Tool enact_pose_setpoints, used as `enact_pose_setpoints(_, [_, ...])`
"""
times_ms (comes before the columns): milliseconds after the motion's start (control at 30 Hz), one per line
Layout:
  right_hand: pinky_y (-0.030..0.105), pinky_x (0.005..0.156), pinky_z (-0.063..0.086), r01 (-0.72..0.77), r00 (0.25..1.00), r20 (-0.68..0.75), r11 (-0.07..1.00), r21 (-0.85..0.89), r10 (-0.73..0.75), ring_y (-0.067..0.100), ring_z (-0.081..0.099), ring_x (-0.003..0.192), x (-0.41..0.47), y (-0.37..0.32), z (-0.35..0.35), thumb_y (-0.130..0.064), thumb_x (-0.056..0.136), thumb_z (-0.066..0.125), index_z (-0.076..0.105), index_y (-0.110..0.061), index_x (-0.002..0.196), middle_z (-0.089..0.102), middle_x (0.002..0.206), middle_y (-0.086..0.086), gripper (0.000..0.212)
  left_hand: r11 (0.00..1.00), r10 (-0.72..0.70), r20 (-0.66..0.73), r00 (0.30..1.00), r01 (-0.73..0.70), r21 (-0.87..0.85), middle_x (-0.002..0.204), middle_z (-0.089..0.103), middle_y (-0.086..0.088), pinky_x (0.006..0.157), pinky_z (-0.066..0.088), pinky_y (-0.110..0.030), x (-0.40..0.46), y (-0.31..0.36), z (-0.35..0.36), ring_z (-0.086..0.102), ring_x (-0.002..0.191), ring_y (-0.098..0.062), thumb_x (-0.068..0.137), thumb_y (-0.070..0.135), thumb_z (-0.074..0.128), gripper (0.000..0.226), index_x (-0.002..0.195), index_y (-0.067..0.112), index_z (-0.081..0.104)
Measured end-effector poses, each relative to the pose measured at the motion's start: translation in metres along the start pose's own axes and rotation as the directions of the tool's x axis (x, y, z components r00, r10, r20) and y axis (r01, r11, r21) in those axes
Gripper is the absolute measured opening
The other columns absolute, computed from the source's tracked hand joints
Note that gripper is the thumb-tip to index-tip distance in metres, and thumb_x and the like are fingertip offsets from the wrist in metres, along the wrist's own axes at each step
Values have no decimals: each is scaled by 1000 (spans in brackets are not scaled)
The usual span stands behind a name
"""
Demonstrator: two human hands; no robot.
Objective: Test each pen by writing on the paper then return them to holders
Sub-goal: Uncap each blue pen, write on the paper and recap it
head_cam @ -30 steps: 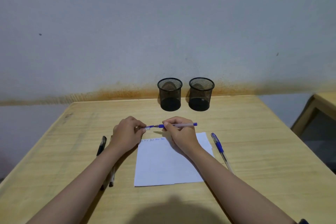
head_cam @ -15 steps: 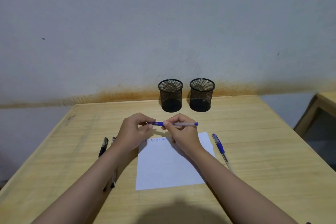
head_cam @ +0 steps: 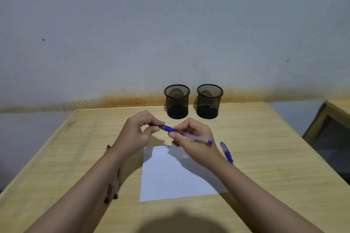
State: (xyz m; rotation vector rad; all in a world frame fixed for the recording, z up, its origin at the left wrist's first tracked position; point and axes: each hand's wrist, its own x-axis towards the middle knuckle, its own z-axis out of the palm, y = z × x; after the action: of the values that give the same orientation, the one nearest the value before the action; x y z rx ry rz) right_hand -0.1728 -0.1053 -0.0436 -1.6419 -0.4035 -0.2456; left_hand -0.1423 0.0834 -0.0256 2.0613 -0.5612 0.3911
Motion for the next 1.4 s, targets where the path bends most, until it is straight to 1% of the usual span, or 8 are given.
enact_pose_setpoints(167, [29, 76, 56, -101, 971, 206, 988, -113, 123, 14, 70, 81, -3, -6, -29, 6, 82, 64, 74, -19, 88, 74, 82, 0, 27, 1000, 5, 102, 995, -2, -31, 82, 65, 3, 77, 45, -15, -2, 4, 5, 62, 85, -12, 78, -8, 66, 28, 88, 17, 75])
enact_pose_setpoints(300, [27, 62, 52, -248, 949, 178, 964, -91, 261, 18, 65, 64, -12, -10, -35, -8, 80, 73, 76, -10, 81, 72, 68, 3, 4, 998, -34, 129, 991, 40, -43, 87, 66, 0, 77, 46, -16, -11, 6, 21, 61, 86, -10, 78, -8, 65, 29, 92, 17, 74])
enact_pose_setpoints(433, [18, 54, 44, -347, 932, 43, 921, -178, 359, 5, 51, 48, -23, -5, -34, -7, 76, 75, 73, -10, 72, 60, 50, -8, 6, 993, -106, 81, 991, 100, 68, 109, 59, 8, 87, 46, -25, -33, 12, 44, 57, 99, -4, 84, 13, 66, 41, 122, 24, 57])
enact_pose_setpoints(600, [12, 48, 41, -349, 920, -275, 901, -258, 277, 3, 48, 47, -38, 2, -54, -5, 78, 69, 70, -15, 66, 57, 50, -6, 16, 957, -53, 279, 959, -31, 289, 135, 39, 16, 106, 30, -27, -75, 17, 67, 31, 124, 0, 87, 44, 50, 49, 133, 30, 41])
enact_pose_setpoints(733, [33, 55, 51, -389, 883, -413, 838, -383, 221, 21, 63, 56, -45, 8, -80, -5, 75, 66, 68, -15, 64, 68, 60, 5, 15, 935, -98, 390, 915, -50, 352, 148, 29, 14, 114, 16, -27, -88, 5, 75, 18, 134, 0, 84, 55, 33, 57, 135, 32, 41])
enact_pose_setpoints(967, [26, 50, 46, -471, 858, -458, 712, -521, 232, 17, 63, 59, -55, 21, -101, -6, 75, 63, 66, -15, 63, 66, 61, -1, 16, 928, -93, 395, 914, -65, 368, 148, 30, 13, 113, 15, -25, -87, 4, 76, 21, 135, -4, 83, 56, 29, 58, 134, 31, 43])
enact_pose_setpoints(1233, [25, 52, 44, -469, 862, -455, 693, -548, 225, 13, 62, 61, -58, 31, -96, -11, 78, 64, 66, -14, 66, 66, 63, -1, 13, 934, -111, 399, 910, -42, 356, 148, 30, 15, 115, 17, -30, -88, 5, 76, 21, 135, -2, 87, 55, 34, 53, 135, 32, 41])
enact_pose_setpoints(1400, [28, 54, 45, -439, 870, -456, 721, -536, 190, 15, 62, 60, -60, 31, -90, -25, 79, 70, 67, -16, 71, 66, 63, -3, 12, 966, -76, 216, 973, 19, 256, 145, 34, 19, 113, 24, -31, -85, 13, 64, 25, 133, 2, 92, 42, 47, 49, 138, 32, 37])
